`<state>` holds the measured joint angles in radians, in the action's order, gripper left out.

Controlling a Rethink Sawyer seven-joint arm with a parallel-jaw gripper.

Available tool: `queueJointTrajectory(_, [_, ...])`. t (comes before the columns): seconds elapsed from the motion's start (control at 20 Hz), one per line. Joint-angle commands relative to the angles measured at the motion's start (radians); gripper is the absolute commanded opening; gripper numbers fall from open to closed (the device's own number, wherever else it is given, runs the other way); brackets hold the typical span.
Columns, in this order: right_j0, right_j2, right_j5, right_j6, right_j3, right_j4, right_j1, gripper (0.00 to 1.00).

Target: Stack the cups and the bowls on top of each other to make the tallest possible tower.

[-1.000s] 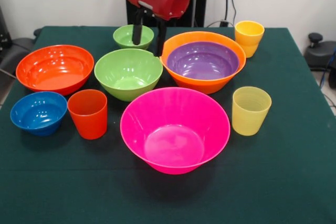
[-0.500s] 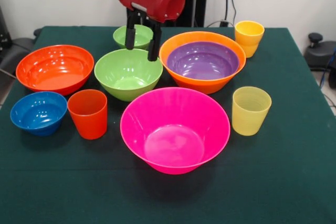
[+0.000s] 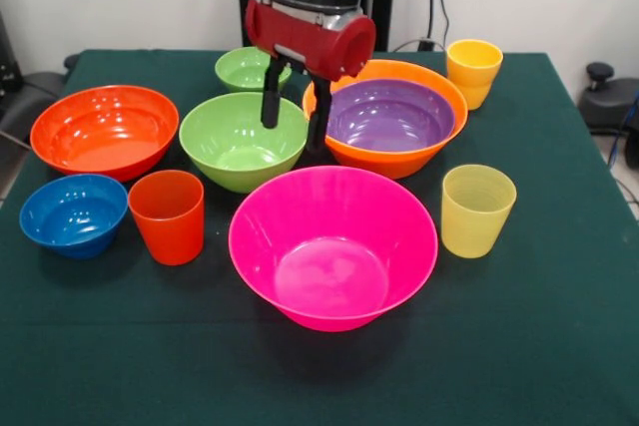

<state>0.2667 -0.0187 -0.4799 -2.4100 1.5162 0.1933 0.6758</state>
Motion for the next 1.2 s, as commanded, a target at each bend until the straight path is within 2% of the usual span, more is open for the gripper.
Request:
queueJointTrajectory(0.05, [-0.031,-0.089,0.043,0.076,-0.025,0.079,-0.072,1.00])
queueJointTrajectory(0.25, [-0.050,-0.070,0.044,0.062,-0.016,0.081,-0.071,1.00])
queueJointTrajectory(0.6, [-0.045,-0.051,0.013,0.094,-0.016,0.094,-0.057,1.00])
queueJointTrajectory(1.2, [-0.062,-0.031,-0.006,0.083,-0.029,0.094,-0.061,1.00])
